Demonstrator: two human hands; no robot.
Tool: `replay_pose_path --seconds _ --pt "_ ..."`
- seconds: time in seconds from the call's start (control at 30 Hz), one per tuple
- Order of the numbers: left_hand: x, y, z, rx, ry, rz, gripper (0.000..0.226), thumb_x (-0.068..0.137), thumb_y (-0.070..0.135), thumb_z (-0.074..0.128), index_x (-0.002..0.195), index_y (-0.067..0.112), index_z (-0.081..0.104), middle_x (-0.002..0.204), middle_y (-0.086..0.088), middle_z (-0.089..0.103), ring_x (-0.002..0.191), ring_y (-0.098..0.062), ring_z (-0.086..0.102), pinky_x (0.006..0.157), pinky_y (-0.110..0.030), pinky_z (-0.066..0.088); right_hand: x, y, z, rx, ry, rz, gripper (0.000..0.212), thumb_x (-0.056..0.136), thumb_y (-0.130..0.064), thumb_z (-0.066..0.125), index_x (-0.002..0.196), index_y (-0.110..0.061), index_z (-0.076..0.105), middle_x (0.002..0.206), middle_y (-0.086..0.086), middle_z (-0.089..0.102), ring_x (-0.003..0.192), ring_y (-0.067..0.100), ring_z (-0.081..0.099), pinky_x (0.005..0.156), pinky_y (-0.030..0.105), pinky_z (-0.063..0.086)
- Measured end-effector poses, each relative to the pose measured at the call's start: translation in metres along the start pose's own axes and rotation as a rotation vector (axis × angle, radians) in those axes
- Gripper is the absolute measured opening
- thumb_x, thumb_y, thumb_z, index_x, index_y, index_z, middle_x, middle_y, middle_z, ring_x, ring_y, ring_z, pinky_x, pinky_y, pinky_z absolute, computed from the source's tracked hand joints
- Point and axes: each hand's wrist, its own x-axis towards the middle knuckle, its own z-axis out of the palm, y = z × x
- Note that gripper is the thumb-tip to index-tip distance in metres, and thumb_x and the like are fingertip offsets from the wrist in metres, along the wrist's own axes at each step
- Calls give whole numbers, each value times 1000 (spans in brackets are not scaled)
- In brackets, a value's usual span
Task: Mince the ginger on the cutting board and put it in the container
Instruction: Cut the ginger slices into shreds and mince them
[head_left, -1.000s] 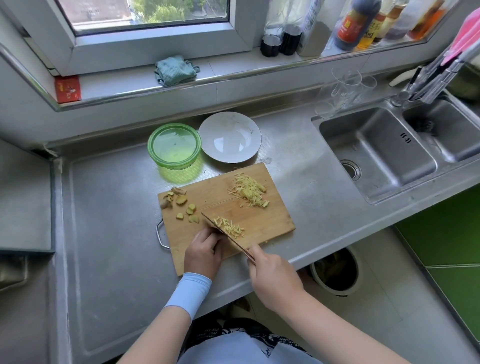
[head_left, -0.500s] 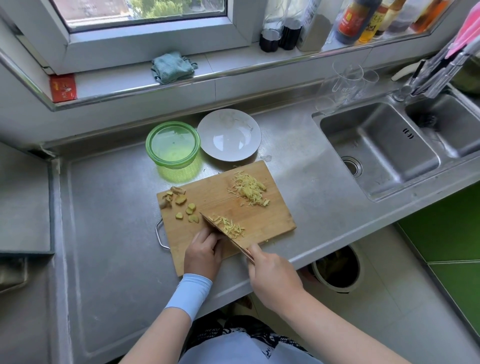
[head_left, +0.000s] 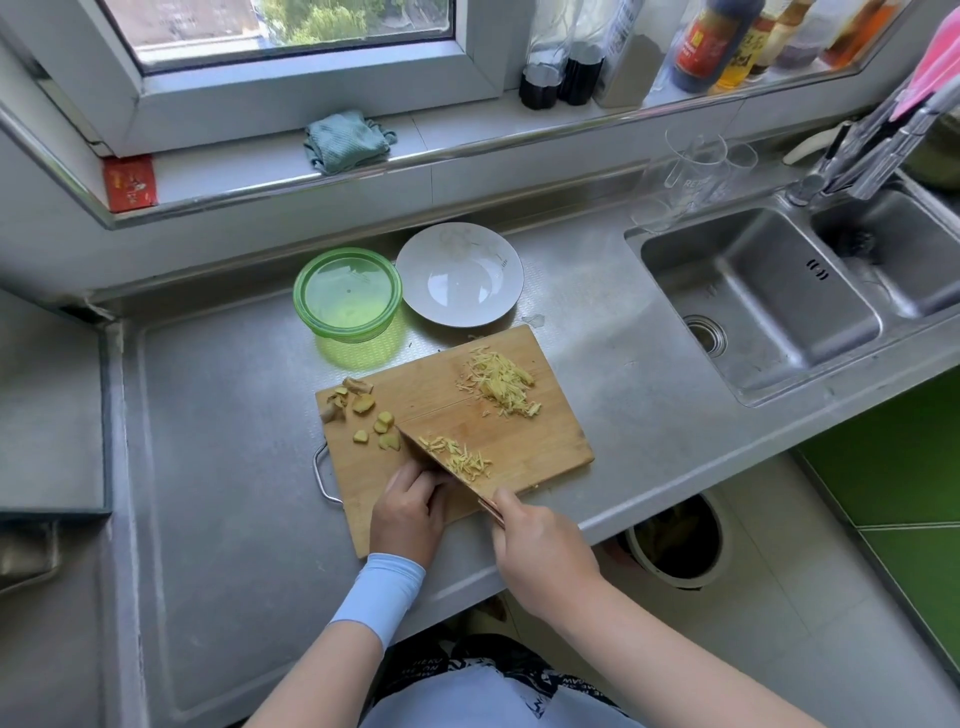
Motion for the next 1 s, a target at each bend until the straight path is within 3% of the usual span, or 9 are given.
replay_pose_path --seconds 0.07,0.2,0.3,0.43,0.5,0.77,1.0 --pt "0 0 0 -14 0 5 19 86 18 55 83 9 72 90 -5 66 82 -23 59 67 -26 46 -10 5 1 10 -4 11 6 103 -27 36 99 -24 34 69 -1 50 63 28 51 55 40 40" --pt "1 0 -1 -8 2 9 6 79 3 67 83 7 70 92 -5 66 83 -22 58 66 -26 47 -27 10 4 -28 -6 22 10 104 -29 33 95 -25 31 67 -3 48 58 24 45 46 32 26" --pt "0 -2 1 -8 -25 -22 20 70 -7 78 83 7 71 94 -7 68 83 -25 61 67 -28 48 -17 6 4 -54 -25 31 9 105 -28 35 99 -25 28 70 -1 50 62 26 49 52 36 37" --pt "1 -2 0 -10 -23 -11 6 80 10 65 82 8 71 91 -7 66 82 -25 60 66 -29 49 -1 -1 2 -29 -36 29 9 104 -27 37 99 -24 31 77 4 57 65 29 54 60 40 48" --pt "0 -1 0 -8 -31 -9 19 83 18 55 82 9 71 92 -6 66 83 -24 59 67 -27 47 -4 0 1 -20 -24 15 9 104 -27 37 98 -24 31 75 3 56 66 29 55 59 41 47" --pt "1 -1 2 -17 0 12 17 85 15 55 82 7 70 91 -5 66 81 -24 59 69 -26 48 -24 12 5 -32 -18 26 10 105 -30 35 97 -24 31 70 -1 50 63 27 51 55 37 39" --pt "0 -2 1 -12 -3 -7 21 84 18 54 80 8 72 83 -7 65 79 -24 58 68 -26 46 3 -4 3 -10 12 6 7 103 -27 38 109 -22 39 72 1 50 66 31 51 60 41 47"
